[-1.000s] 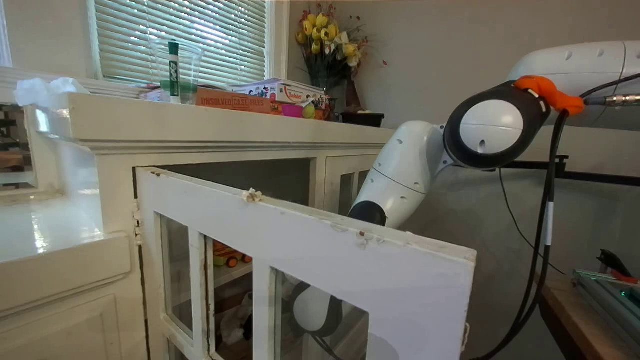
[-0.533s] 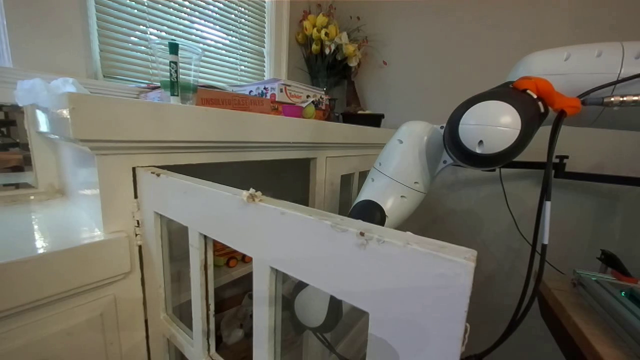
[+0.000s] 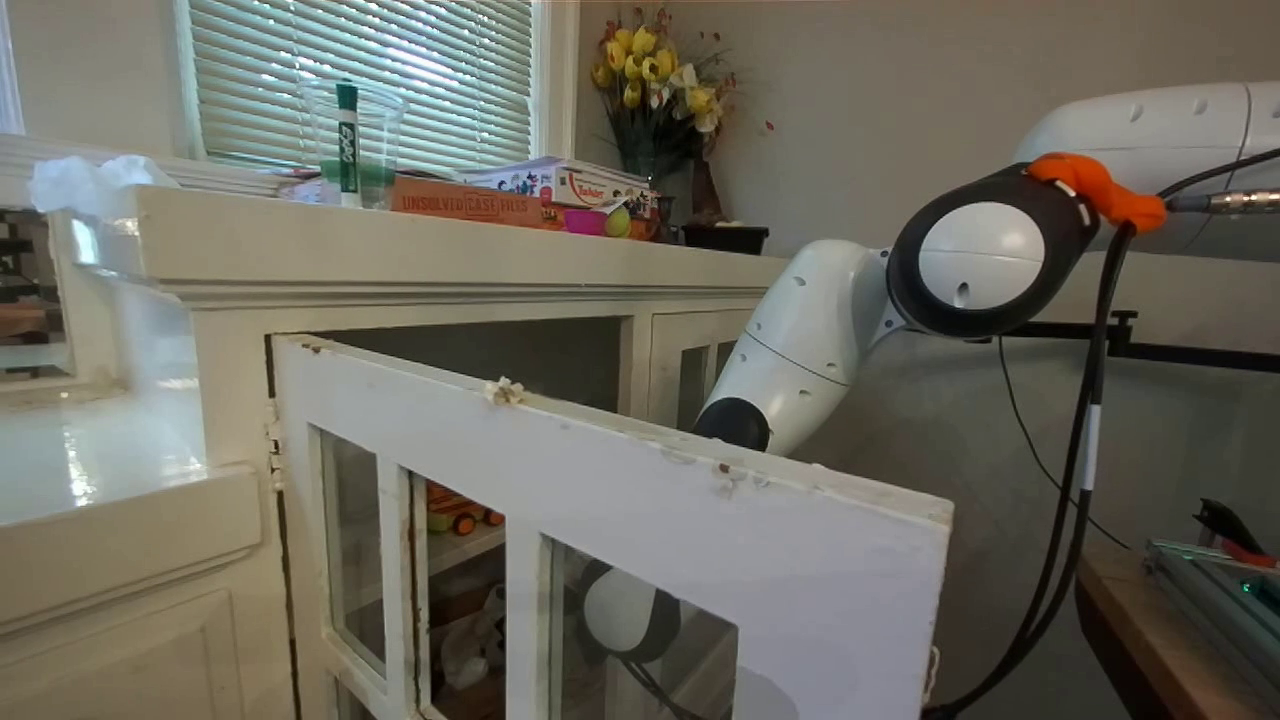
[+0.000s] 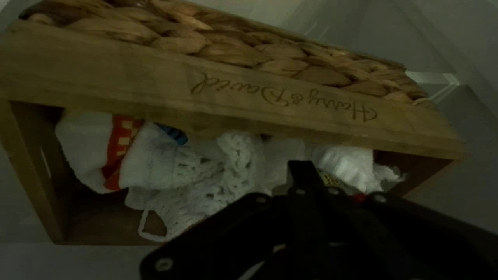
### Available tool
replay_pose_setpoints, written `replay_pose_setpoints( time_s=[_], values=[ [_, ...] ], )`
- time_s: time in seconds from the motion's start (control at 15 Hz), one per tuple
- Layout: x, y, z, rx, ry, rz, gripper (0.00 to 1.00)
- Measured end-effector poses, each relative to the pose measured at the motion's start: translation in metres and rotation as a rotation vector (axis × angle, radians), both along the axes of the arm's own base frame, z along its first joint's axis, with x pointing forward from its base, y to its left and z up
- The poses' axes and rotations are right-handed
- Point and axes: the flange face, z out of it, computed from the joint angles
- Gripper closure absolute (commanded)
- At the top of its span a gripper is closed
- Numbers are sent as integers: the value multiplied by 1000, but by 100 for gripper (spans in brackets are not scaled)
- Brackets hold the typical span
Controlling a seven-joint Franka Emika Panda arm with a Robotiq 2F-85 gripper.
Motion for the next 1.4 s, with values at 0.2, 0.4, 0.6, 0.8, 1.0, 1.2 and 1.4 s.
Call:
replay_pose_setpoints(
  time_s=[0.2,0.4,0.6,0.8,1.0,1.2,1.4],
  values=[
    [1,2,4,-21,-32,13,100],
    [0,8,8,-45,-78,30,100],
    [-2,16,13,-76,-134,53,100],
    [-3,20,15,-91,-160,64,100],
    [-5,14,12,-94,-154,49,100],
    [-15,-2,5,-96,-147,-1,94],
    [-26,-19,-3,-98,-132,-44,68]
  ],
)
